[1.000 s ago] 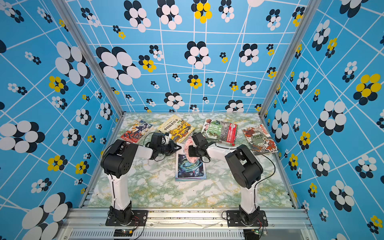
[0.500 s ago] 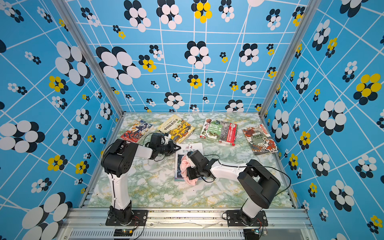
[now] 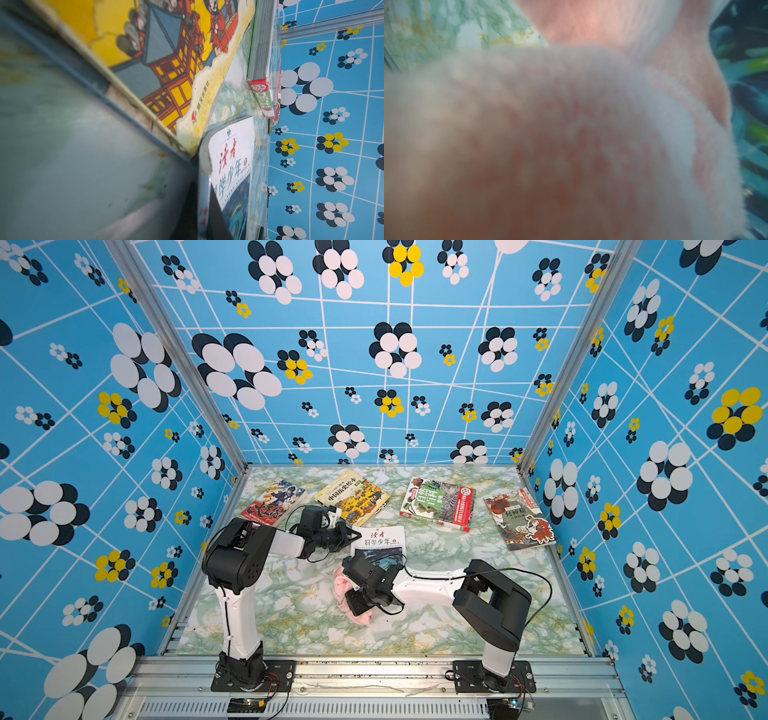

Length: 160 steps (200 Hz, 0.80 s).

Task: Wipe the cover of the book
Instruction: Wipe the dirt from the cover of the book.

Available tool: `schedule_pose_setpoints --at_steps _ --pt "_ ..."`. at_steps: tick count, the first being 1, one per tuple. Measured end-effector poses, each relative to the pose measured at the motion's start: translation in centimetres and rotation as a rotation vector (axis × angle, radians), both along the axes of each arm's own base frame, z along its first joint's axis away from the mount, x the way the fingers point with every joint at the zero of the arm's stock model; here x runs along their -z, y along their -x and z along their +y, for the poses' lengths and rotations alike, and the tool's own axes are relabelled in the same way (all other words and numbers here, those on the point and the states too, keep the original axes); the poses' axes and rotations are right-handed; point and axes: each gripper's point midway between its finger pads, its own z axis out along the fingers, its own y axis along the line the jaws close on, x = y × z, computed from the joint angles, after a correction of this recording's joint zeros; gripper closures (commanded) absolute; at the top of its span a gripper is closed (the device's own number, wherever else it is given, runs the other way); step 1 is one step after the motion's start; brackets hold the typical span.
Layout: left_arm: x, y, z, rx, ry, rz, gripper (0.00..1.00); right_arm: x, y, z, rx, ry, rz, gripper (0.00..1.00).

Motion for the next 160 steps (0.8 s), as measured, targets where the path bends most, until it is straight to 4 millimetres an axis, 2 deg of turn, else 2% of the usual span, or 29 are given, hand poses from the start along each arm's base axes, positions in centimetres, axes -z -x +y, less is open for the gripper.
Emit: schedule_pose_setpoints --at_steps 15,32,43,55,70,84,113,125,143,160 --pt "-0.1 -0.2 0.0 -0.007 -0.001 -0.003 1.0 0.2 -0.9 -3.4 0.083 -0.005 0.029 1.0" --pt "-0.3 -0.6 0.1 -0.017 0.001 -0.01 1.0 0.3 -2.8 -7.4 0.217 -0.029 0.072 1.0" --pt "-0.5 -0.8 0.1 -0.023 0.001 -0.016 1.0 0.3 -3.9 -9.0 0.285 -0.046 0.088 1.0" --pt "-0.5 -0.9 0.2 -0.026 0.003 -0.018 1.0 0.3 -4.4 -9.7 0.325 -0.057 0.104 1.0" --pt "-0.5 -0.9 0.2 -0.026 0.003 -0.018 1.0 0.2 -4.5 -9.3 0.324 -0.056 0.112 1.0" --pt "-0.6 -1.0 0.2 -0.027 0.003 -0.023 1.0 0.0 -4.5 -8.1 0.303 -0.031 0.105 1.0" --pt "-0.6 -1.0 0.2 -0.026 0.004 -0.026 1.0 -0.6 -3.1 -2.3 0.172 -0.016 0.088 1.0" --pt "-0.6 -0.9 0.1 -0.023 0.004 -0.025 1.0 -1.0 -2.8 -0.7 0.141 -0.028 0.083 1.0" --pt "-0.6 -0.9 0.1 -0.021 0.005 -0.026 1.0 -1.2 -3.5 -0.4 0.151 -0.035 0.08 1.0" --pt "-0.7 -0.9 0.1 -0.018 0.005 -0.028 1.0 -0.6 -4.9 -1.9 0.209 -0.034 0.097 1.0"
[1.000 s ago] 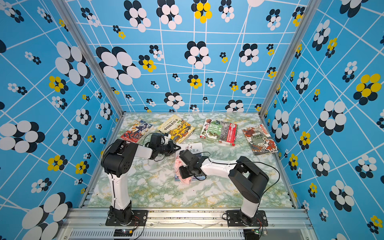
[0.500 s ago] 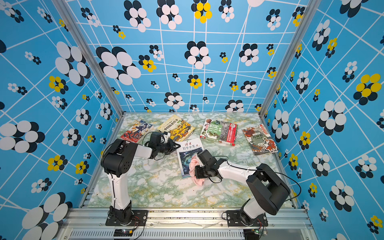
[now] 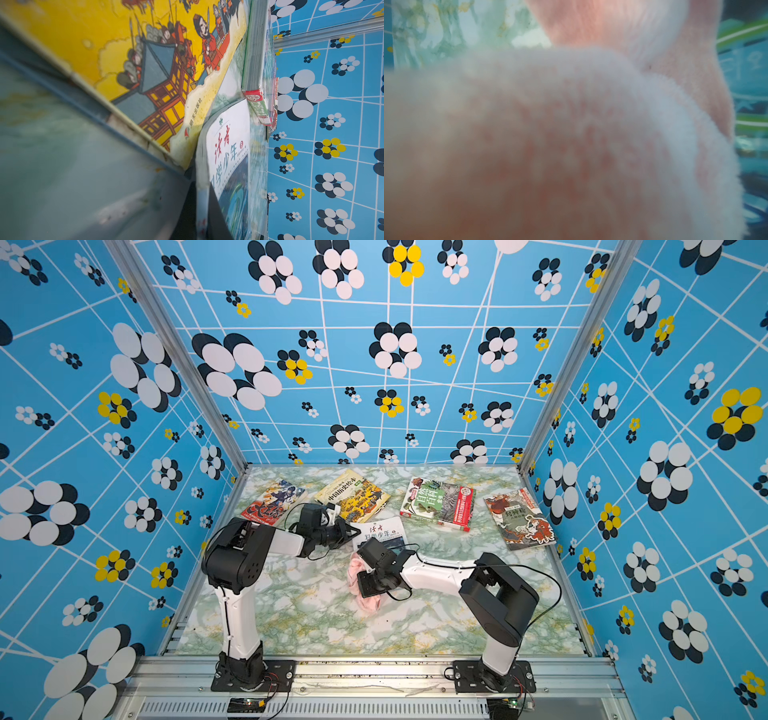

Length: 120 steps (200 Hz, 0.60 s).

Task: Wipe the cover of the book
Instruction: Wipe the dirt from the cover of the book.

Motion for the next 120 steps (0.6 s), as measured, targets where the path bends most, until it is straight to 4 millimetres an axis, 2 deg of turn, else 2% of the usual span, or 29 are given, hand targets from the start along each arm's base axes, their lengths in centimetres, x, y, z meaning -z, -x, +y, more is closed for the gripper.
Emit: schedule_pose_setpoints --at_steps 24,65,77,91,103,111,120 --pt "0.0 0.0 0.0 0.002 -0.001 -0.002 1.0 0.7 -1.9 -3.2 0.1 -0.04 0.014 1.0" --pt "0.0 0.0 0.0 0.007 -0.002 -0.006 1.0 0.8 -4.1 -10.7 0.307 -0.068 -0.006 1.0" --pt "0.0 0.0 0.0 0.007 -0.003 -0.006 1.0 0.7 -4.5 -11.8 0.339 -0.05 -0.021 1.0" --pt "0.0 0.0 0.0 0.007 -0.002 -0.006 1.0 0.6 -4.5 -11.6 0.335 -0.016 -0.041 1.0" --pt "0.0 0.1 0.0 0.009 -0.001 -0.006 1.0 0.5 -4.2 -10.4 0.303 0.028 -0.062 1.0" --pt "0.0 0.1 0.0 0.009 0.0 -0.006 1.0 0.5 -4.0 -8.9 0.267 0.049 -0.073 1.0" --pt "0.0 0.0 0.0 0.009 0.0 -0.007 1.0 0.5 -3.5 -6.4 0.208 0.058 -0.08 1.0"
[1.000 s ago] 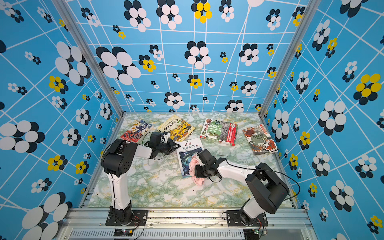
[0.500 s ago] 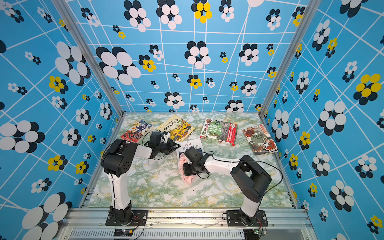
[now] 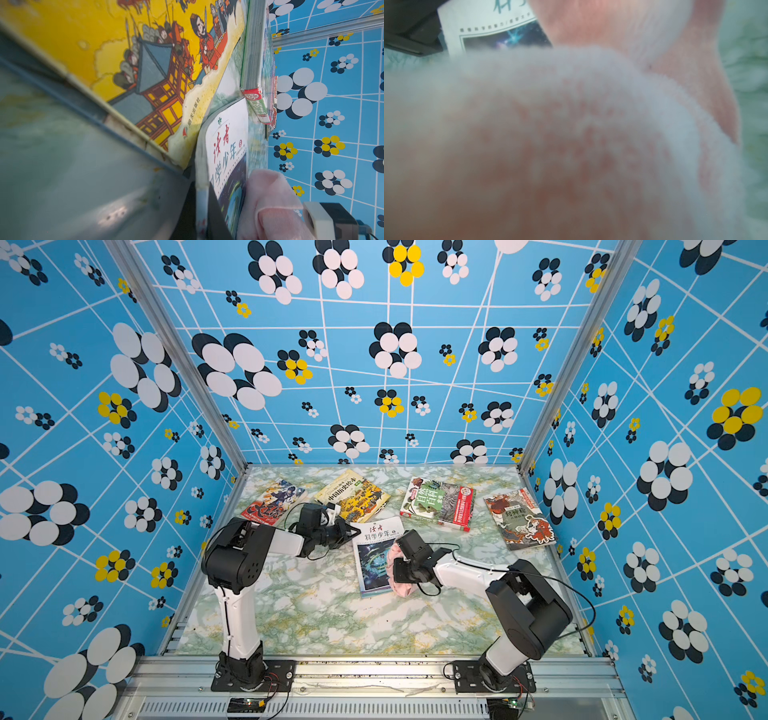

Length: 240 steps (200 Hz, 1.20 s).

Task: Wipe the cover of the book
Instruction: Wipe the dirt from the cover of the book.

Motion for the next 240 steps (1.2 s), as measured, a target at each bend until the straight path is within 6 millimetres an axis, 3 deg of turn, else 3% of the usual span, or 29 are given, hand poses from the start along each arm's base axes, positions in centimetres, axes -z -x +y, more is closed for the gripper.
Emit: schedule_pose_setpoints --at_steps 25,45,66,96,112,132,173,188,214,240 --pt "0.0 0.0 0.0 0.001 0.0 0.0 1.0 -0.1 1.4 6.8 -0.138 -0.02 -0.01 1.0" --pt "0.1 0.2 -0.1 0.008 0.0 0.003 1.0 -0.1 1.7 8.0 -0.163 -0.036 -0.003 1.0" --pt "0.1 0.2 -0.1 0.009 0.0 0.003 1.0 0.1 0.3 5.8 -0.105 -0.065 0.014 1.0" --pt "0.0 0.3 -0.2 0.013 0.004 0.005 1.0 0.2 -3.7 -2.4 0.108 -0.056 0.003 1.0" --pt "0.0 0.3 -0.2 0.013 0.004 0.005 1.0 0.2 -4.0 -5.0 0.169 -0.009 -0.009 1.0" --pt "0.0 0.3 -0.2 0.013 0.004 0.005 1.0 0.2 -3.3 -4.9 0.159 0.033 -0.027 1.0" --pt "0.0 0.3 -0.2 0.014 0.004 0.004 1.0 0.3 0.9 -0.4 0.028 0.041 -0.039 1.0" --pt "0.0 0.3 -0.2 0.014 0.004 0.005 1.0 0.4 1.8 -1.4 0.062 0.022 -0.045 1.0" --pt "0.0 0.3 -0.2 0.016 0.006 0.005 1.0 0.4 2.7 -5.6 0.179 0.016 -0.051 1.0" --pt "0.0 0.4 -0.3 0.024 0.012 0.009 1.0 -0.1 2.6 -9.2 0.262 0.125 -0.067 1.0"
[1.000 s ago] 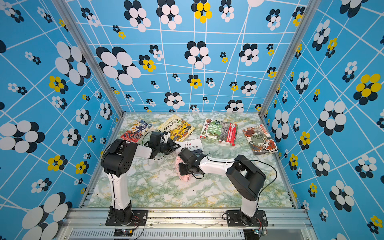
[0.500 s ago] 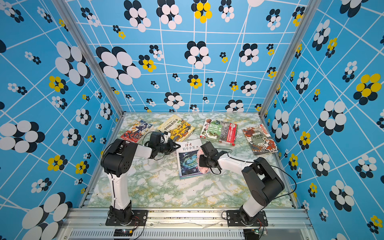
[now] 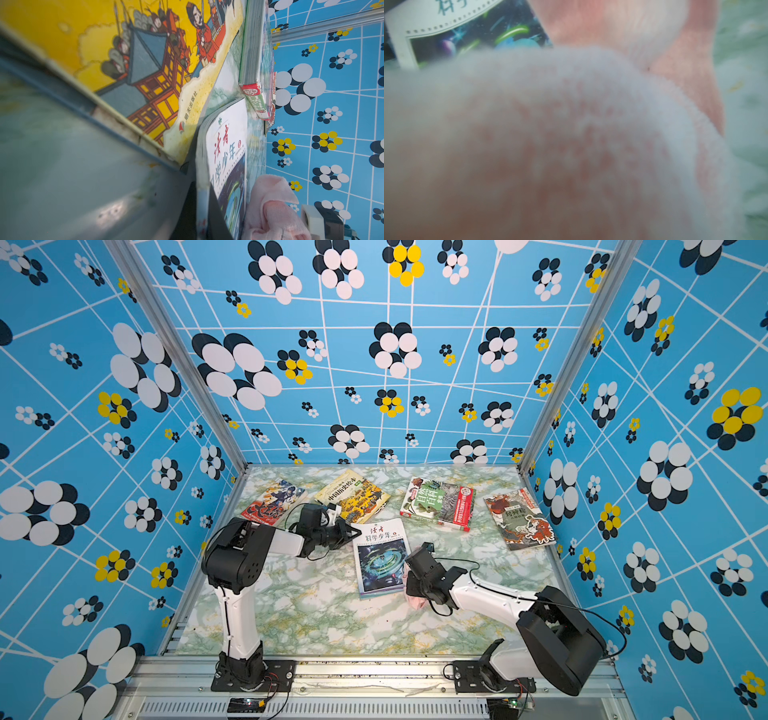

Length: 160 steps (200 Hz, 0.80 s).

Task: Wipe the cover of the book
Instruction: Wipe the dirt from the cover of the book.

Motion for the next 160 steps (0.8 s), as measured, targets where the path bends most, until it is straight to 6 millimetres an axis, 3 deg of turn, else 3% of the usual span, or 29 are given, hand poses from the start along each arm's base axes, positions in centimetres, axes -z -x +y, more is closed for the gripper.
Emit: schedule_pose_setpoints --at_steps 13,27,53,67,80,90,100,112,125,143,160 --pt "0.1 0.0 0.0 0.003 0.003 0.0 1.0 -0.6 -0.4 -0.6 0.0 0.052 -0.006 1.0" --pt "0.2 0.1 -0.1 0.008 0.008 0.005 1.0 -1.9 -1.8 0.1 -0.018 0.074 -0.033 1.0" --pt "0.2 0.3 -0.3 0.017 0.017 0.009 1.0 -3.7 -6.8 4.6 -0.072 0.052 -0.097 1.0" --pt "0.2 0.4 -0.5 0.023 0.019 0.011 1.0 -3.1 -9.3 7.6 -0.111 0.042 -0.1 1.0" --pt "0.2 0.5 -0.6 0.028 0.02 0.012 1.0 -1.6 -10.4 10.0 -0.151 0.033 -0.083 1.0" --pt "0.2 0.6 -0.7 0.03 0.019 0.013 1.0 -0.2 -9.9 11.6 -0.192 0.024 -0.061 1.0" --pt "0.2 0.6 -0.6 0.029 0.018 0.017 1.0 -0.1 -9.3 12.9 -0.226 0.011 -0.07 1.0" --pt "0.2 0.7 -0.6 0.03 0.016 0.018 1.0 -0.3 -7.3 14.9 -0.291 -0.042 -0.067 1.0" --pt "0.4 0.8 -0.6 0.03 0.013 0.027 1.0 0.0 -4.4 15.6 -0.346 -0.09 -0.055 1.0" --pt "0.5 0.9 -0.5 0.03 0.011 0.036 1.0 0.2 -1.5 13.7 -0.359 -0.122 -0.034 1.0" --pt "0.5 0.9 -0.5 0.031 0.011 0.035 1.0 0.3 -1.5 10.5 -0.305 -0.138 -0.026 1.0"
